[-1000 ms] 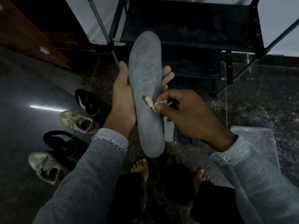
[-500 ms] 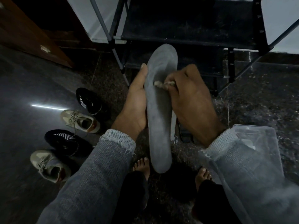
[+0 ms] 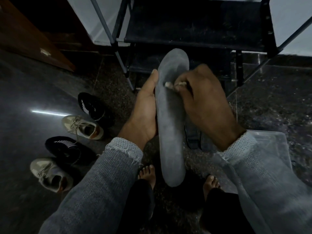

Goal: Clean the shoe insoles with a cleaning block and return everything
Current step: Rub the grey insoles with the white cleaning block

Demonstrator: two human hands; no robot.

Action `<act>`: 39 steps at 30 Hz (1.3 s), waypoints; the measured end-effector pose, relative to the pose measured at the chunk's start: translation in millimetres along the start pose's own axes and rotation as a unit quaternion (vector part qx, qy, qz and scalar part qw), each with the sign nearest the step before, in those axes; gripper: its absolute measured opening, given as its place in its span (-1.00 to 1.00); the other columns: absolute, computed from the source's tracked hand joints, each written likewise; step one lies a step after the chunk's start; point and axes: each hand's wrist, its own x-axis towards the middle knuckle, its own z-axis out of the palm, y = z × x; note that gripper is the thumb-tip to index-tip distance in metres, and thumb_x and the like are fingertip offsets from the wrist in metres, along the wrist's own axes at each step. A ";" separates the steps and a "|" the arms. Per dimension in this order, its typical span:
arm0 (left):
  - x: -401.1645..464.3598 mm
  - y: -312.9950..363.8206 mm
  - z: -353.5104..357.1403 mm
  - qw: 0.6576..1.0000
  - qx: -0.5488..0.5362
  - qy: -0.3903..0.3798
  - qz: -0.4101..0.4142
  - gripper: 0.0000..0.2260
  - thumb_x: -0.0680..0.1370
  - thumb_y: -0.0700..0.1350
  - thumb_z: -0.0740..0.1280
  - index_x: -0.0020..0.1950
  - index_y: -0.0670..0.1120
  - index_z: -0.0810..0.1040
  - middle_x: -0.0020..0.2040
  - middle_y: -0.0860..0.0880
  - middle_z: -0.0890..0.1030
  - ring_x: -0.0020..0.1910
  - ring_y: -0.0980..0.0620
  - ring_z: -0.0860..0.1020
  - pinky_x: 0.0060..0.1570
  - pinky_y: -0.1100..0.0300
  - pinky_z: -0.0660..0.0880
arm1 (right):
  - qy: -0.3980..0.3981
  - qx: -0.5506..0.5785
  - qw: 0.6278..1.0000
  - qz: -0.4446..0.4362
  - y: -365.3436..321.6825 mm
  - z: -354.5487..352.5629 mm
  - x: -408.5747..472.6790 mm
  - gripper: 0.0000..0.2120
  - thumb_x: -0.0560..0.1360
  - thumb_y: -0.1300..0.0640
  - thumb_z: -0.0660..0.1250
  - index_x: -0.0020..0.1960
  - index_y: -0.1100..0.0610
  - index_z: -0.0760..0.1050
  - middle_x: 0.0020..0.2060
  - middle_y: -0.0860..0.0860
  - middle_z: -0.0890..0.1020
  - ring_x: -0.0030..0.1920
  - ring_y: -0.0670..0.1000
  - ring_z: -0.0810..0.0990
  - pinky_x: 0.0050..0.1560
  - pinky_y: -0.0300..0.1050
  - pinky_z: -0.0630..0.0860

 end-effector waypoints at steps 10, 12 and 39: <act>-0.3 2.3 -1.4 1.000 -0.023 -0.001 0.015 -0.44 0.65 0.13 0.05 -0.17 -0.15 0.73 -0.18 -0.10 0.69 -0.20 0.01 0.67 -0.10 0.17 0.61 | -0.136 -0.052 0.989 -0.019 -6.1 -10.0 -4.3 -0.81 0.60 0.07 0.25 -0.02 0.15 0.58 0.00 0.03 0.45 -0.08 -0.01 0.49 -0.05 -0.15 0.44; -1.1 1.6 -0.6 1.000 -0.018 -0.013 0.005 -0.46 0.64 0.15 0.07 -0.10 -0.17 0.72 -0.16 -0.11 0.69 -0.18 0.00 0.66 -0.09 0.16 0.61 | -0.076 -0.029 0.997 -0.016 -4.1 -6.6 -4.5 -0.81 0.58 0.05 0.28 -0.04 0.16 0.57 -0.02 0.03 0.45 -0.12 -0.02 0.49 -0.06 -0.13 0.47; -3.1 8.9 4.1 0.999 -0.001 0.048 -0.015 -0.47 0.64 0.19 0.00 0.00 -0.23 0.52 -0.06 -0.18 0.56 0.02 -0.07 0.55 0.14 0.09 0.48 | -0.096 0.125 0.986 -0.052 -12.1 8.2 -1.0 -0.94 0.54 0.13 0.34 -0.04 0.05 0.59 -0.13 -0.08 0.54 -0.11 -0.19 0.51 -0.06 -0.40 0.41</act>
